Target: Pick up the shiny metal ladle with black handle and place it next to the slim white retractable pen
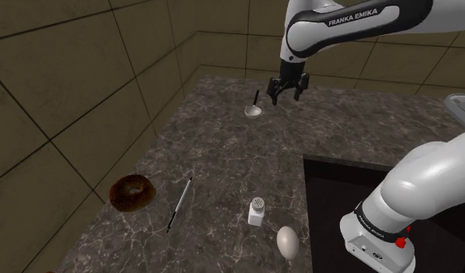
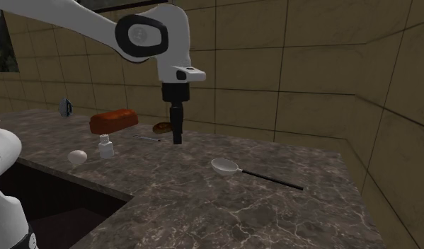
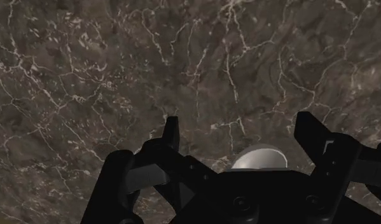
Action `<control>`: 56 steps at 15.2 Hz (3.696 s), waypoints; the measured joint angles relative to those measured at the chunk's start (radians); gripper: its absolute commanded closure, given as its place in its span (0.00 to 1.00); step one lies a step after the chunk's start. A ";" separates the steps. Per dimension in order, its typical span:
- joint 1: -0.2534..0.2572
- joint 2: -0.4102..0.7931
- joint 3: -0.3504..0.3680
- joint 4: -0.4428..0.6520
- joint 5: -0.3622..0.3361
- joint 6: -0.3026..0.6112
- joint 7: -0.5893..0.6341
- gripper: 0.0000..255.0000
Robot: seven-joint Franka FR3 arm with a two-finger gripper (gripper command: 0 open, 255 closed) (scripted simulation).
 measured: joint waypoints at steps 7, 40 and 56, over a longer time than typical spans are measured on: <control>-0.033 0.253 0.004 0.137 0.002 0.169 0.165 0.00; -0.071 0.755 -0.049 0.495 0.009 0.414 0.430 1.00; -0.069 0.695 -0.048 0.544 0.009 0.303 0.431 1.00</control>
